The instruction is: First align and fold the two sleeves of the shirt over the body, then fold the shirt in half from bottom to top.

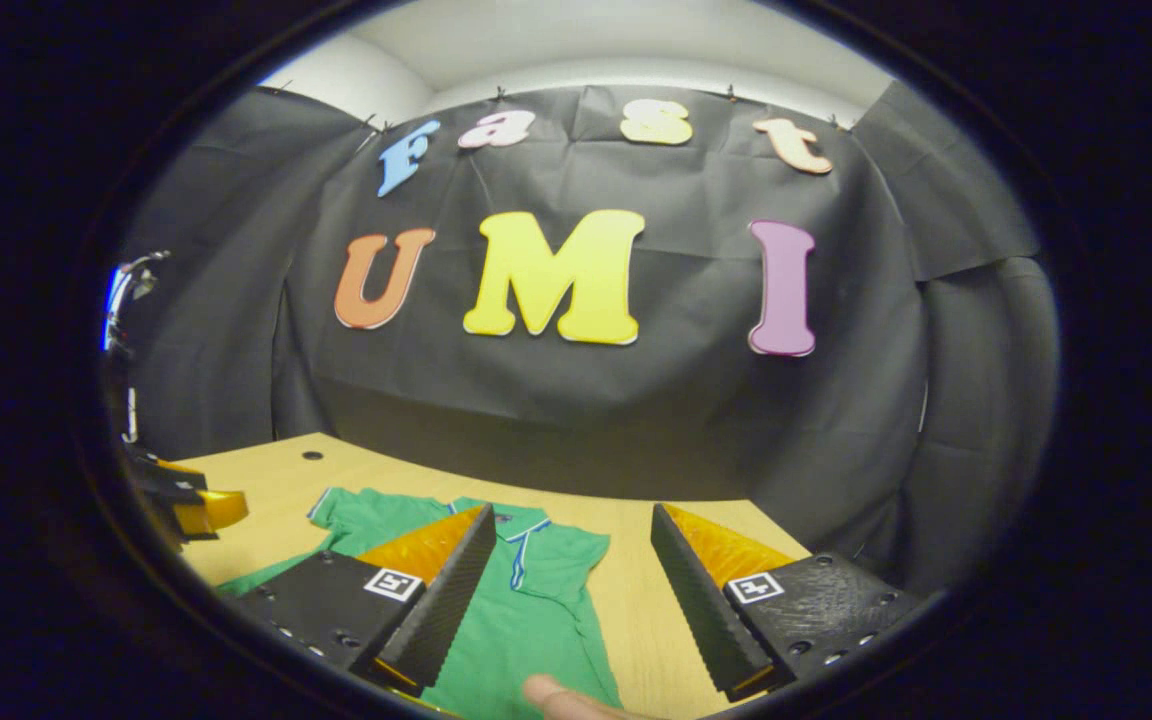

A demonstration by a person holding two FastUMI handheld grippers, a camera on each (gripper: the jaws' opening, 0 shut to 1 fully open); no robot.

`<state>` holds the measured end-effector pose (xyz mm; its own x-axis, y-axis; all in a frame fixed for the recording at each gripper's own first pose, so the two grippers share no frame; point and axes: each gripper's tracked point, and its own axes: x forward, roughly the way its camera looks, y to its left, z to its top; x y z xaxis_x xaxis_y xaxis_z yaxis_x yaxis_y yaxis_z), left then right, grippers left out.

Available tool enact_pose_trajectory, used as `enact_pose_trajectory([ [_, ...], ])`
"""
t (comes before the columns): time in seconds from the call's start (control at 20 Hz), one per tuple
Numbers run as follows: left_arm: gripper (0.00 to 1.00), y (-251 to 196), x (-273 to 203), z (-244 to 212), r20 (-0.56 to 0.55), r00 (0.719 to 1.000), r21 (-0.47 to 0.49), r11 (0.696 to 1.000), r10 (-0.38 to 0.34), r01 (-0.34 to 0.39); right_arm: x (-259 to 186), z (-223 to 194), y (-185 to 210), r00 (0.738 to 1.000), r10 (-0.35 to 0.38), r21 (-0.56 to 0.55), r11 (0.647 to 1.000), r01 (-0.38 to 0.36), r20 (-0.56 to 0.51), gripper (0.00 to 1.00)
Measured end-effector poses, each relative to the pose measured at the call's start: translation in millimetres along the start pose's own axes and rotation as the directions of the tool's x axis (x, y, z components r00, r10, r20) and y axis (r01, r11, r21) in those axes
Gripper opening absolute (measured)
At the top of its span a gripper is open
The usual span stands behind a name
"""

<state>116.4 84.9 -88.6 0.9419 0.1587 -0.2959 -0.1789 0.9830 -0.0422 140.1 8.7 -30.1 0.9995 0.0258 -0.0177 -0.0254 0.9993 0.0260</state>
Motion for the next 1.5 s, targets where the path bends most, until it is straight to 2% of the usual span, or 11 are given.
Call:
enact_pose_trajectory([
  [0.15,1.0,9.6,33.9,27.2,-0.03,0.999,0.025,1.0,0.01,-0.009,-46.4,4.8,-8.3,0.999,0.012,0.05,0.999,-0.014,0.03,0.97],
  [0.35,1.0,20.7,96.2,26.8,-0.162,0.987,-0.001,1.0,0.023,-0.024,-75.3,-8.3,-15.9,0.997,0.062,0.073,0.995,-0.064,0.038,0.93],
  [0.6,1.0,33.8,167.3,-13.2,-0.377,0.926,-0.137,0.989,0.001,-0.057,-70.5,-10.9,-45.7,0.998,0.029,0.087,0.996,-0.033,0.05,0.95],
  [0.9,1.0,45.8,221.1,-35.8,-0.476,0.879,-0.184,0.978,-0.001,-0.098,-52.5,-26.7,-72.4,1.0,0.01,0.057,0.998,-0.012,0.027,0.94],
  [1.15,0.76,34.4,243.2,-61.0,-0.548,0.837,-0.178,0.98,-0.021,-0.091,-37.6,-45.1,-82.8,1.0,-0.006,0.1,0.995,0.007,-0.018,0.96],
  [1.2,0.81,38.9,249.7,-55.6,-0.52,0.854,-0.171,0.98,-0.005,-0.098,-34.9,-47.9,-85.9,1.0,-0.013,0.105,0.994,0.016,-0.028,0.95],
  [1.25,0.66,39.6,252.5,-58.5,-0.53,0.848,-0.171,0.979,0.005,-0.113,-33.2,-50.4,-89.3,0.999,-0.02,0.105,0.994,0.023,-0.036,0.96],
  [1.3,0.71,41.2,252.2,-59.8,-0.54,0.841,-0.157,0.98,0.022,-0.126,-32.2,-54.0,-91.1,0.999,-0.024,0.103,0.994,0.028,-0.044,0.95],
  [1.35,0.63,41.8,254.1,-58.8,-0.535,0.844,-0.153,0.981,0.021,-0.122,-30.1,-57.2,-92.1,0.998,-0.024,0.099,0.995,0.029,-0.053,0.95],
  [1.45,0.2,43.8,257.1,-57.6,-0.537,0.842,-0.141,0.98,0.042,-0.139,-25.6,-63.5,-91.7,0.998,-0.024,0.091,0.995,0.03,-0.065,0.95],
  [1.5,0.15,48.5,256.9,-57.7,-0.536,0.842,-0.116,0.981,0.068,-0.154,-24.8,-64.9,-92.1,0.997,-0.021,0.089,0.996,0.028,-0.069,0.95],
])
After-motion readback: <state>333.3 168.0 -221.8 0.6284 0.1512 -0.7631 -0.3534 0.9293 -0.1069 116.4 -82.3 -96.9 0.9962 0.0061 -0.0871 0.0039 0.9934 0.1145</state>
